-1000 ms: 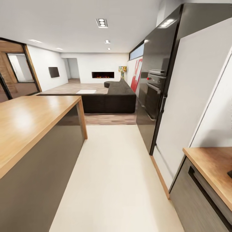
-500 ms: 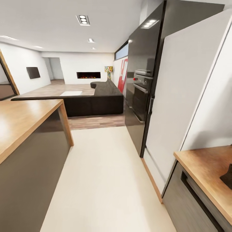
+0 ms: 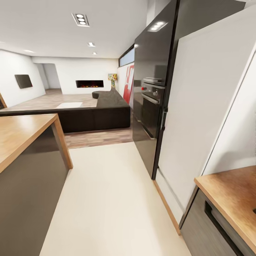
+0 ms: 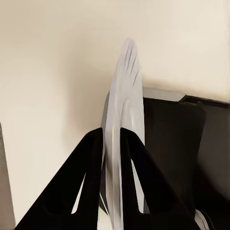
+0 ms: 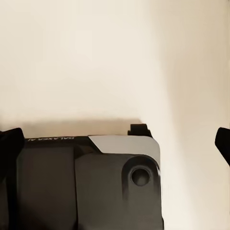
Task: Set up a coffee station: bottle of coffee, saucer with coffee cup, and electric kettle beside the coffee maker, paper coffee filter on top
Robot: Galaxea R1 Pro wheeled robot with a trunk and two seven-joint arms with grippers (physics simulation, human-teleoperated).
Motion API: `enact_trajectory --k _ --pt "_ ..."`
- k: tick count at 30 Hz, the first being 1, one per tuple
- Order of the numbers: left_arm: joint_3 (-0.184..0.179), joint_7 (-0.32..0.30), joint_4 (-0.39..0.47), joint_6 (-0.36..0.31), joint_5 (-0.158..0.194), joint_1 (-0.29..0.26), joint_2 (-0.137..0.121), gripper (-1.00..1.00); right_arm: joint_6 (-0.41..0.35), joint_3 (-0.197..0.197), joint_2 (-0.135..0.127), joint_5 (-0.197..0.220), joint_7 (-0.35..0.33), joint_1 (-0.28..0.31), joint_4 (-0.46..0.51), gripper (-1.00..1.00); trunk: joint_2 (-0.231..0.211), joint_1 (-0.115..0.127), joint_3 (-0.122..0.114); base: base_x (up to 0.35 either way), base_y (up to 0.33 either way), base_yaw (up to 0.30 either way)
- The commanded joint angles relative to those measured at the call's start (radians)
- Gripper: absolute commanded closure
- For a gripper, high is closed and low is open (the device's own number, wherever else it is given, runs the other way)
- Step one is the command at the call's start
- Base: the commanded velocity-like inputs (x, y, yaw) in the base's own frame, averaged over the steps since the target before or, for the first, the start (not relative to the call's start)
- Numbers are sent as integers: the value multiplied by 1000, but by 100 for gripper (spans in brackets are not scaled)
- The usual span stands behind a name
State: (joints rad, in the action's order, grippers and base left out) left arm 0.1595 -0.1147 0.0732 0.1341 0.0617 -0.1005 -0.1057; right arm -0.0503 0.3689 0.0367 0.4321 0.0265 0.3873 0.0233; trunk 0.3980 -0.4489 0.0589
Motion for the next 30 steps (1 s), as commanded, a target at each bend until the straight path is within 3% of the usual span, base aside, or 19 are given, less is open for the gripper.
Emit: enact_trajectory --k 1,8,15,30 --pt "5 -3 -1 2 4 -1 0 100 -5 8 0 8 3 1 1 -100 2 -1 1 291 196 -239" --pt "3 -3 0 4 4 -1 1 100 -5 7 -1 11 3 1 1 -100 2 -1 -3 254 215 -242" --pt "3 -3 0 5 4 -1 1 100 -5 7 -1 11 3 1 1 -100 2 -1 -8 59 201 -244" --pt "3 -2 0 7 4 -1 0 100 -5 7 -2 12 3 1 1 -100 2 -1 -17 1 17 -249"
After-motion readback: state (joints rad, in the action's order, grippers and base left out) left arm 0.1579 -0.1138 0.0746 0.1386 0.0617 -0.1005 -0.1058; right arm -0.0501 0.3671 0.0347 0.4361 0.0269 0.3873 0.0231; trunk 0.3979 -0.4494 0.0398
